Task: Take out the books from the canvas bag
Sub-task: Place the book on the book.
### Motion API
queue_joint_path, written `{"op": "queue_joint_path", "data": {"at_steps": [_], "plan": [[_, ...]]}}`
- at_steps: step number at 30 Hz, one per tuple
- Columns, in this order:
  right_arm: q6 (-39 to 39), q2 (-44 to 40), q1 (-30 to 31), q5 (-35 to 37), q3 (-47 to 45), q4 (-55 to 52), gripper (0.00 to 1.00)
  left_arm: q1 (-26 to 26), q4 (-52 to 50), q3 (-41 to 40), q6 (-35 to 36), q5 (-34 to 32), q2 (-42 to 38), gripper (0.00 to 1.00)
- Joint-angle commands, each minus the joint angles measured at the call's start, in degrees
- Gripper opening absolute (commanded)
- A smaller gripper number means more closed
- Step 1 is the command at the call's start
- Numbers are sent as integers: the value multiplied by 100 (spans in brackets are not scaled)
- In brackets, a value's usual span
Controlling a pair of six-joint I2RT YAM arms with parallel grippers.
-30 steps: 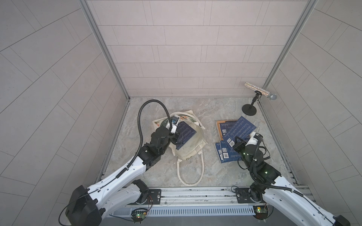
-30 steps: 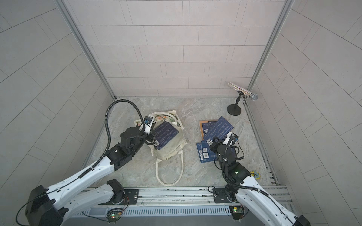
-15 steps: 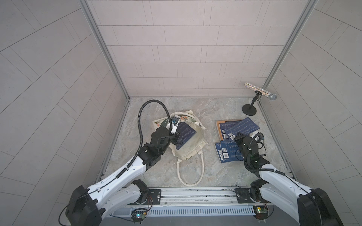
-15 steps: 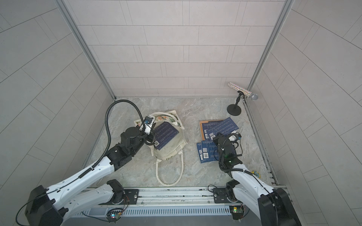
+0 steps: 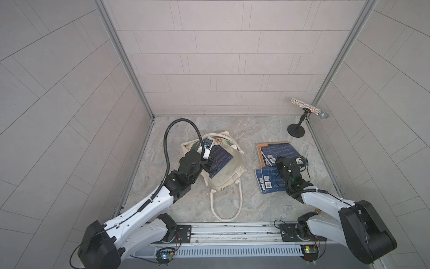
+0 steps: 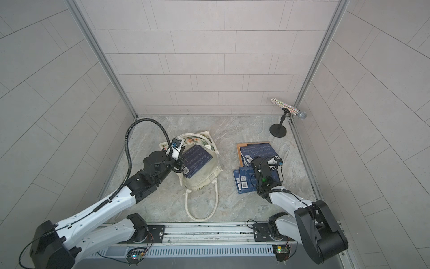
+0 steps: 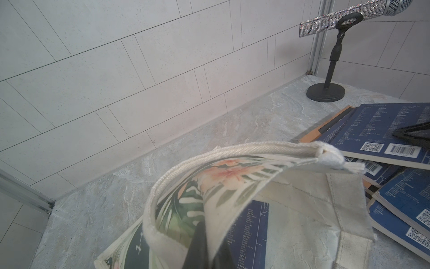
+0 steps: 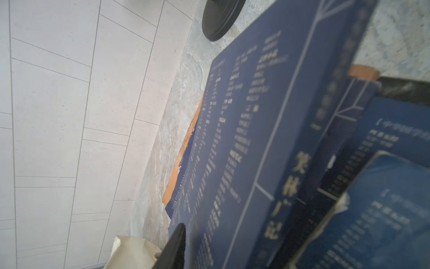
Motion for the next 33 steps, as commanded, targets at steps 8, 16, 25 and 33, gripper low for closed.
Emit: {"op": "queue_joint_path", "data": {"at_steps": [8,16,25,33], "plan": [[563,-358,-8,-480,472,-891,64,37,-14,189,-27,93,-22,0],[495,-875,124,-281,603,-1607,73,34,-40,220,-35,173,-9,0],[570,60,115,-562,709,-1141,72,29,-58,201,-30,190,-62,0],[584,-432,141,-506,659,-1636,80,29,-58,220,-36,225,-31,0]]}}
